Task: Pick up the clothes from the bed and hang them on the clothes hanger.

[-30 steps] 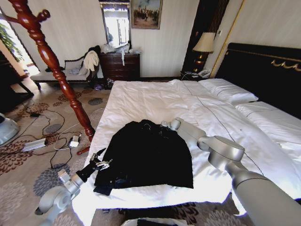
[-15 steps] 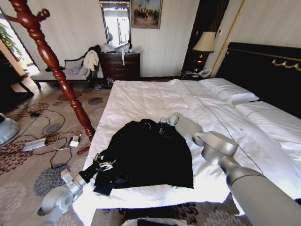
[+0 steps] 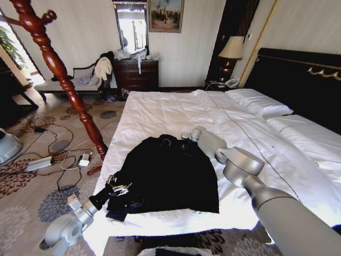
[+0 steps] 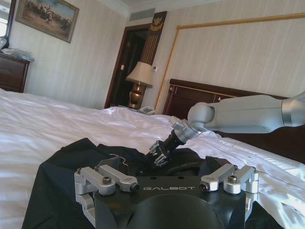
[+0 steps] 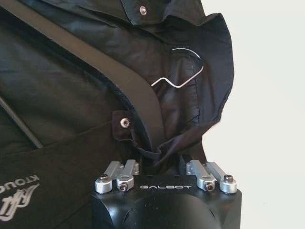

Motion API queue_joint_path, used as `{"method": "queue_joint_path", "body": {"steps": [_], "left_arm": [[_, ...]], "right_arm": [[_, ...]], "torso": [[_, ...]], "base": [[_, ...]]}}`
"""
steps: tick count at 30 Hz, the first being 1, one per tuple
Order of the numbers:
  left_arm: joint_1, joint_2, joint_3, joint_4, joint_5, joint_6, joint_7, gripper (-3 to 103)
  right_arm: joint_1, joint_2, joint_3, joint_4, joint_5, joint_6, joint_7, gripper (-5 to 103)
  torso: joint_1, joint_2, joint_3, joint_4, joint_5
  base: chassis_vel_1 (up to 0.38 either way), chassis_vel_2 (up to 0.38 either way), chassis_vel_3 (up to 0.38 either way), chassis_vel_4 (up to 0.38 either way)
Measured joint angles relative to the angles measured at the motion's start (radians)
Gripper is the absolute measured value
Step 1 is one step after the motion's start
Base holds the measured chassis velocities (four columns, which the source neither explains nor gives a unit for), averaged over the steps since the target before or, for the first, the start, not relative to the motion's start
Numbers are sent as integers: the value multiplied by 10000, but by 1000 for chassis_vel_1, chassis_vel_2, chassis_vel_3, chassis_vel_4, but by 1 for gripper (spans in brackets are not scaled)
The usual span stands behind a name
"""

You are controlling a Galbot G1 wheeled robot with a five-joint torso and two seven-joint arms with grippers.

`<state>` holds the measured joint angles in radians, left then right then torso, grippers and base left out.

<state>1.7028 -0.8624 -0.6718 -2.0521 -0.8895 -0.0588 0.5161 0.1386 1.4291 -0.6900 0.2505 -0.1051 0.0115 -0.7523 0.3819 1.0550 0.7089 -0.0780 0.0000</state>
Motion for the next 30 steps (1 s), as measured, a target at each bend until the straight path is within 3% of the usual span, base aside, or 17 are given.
{"method": "queue_joint_path", "body": {"steps": [2,7,20,30], "left_arm": [[58,0,-50,-40,0,15,1,100],[237,-68,-104,-66,76,17,2,100],[152,-75,-35,-196,73,48,-157,100],[5,166,-69,-553,-92,186,-467,100]], "right_arm": [[1,72,77,-72,-115,-36,10,30],[-67,124,258,-74,-433,-77,99,22],[-11,-409,459,850,-602,405,531,22],[-57,-654,1163,985,-1157,515,2165,22]], "torso": [[0,0,0,0,0],[-2,1,-1,1,-1],[-1,1,0,0,0],[-1,1,-1,2,0]], "base": [[0,0,0,0],[0,0,0,0],[0,0,0,0],[0,0,0,0]]}}
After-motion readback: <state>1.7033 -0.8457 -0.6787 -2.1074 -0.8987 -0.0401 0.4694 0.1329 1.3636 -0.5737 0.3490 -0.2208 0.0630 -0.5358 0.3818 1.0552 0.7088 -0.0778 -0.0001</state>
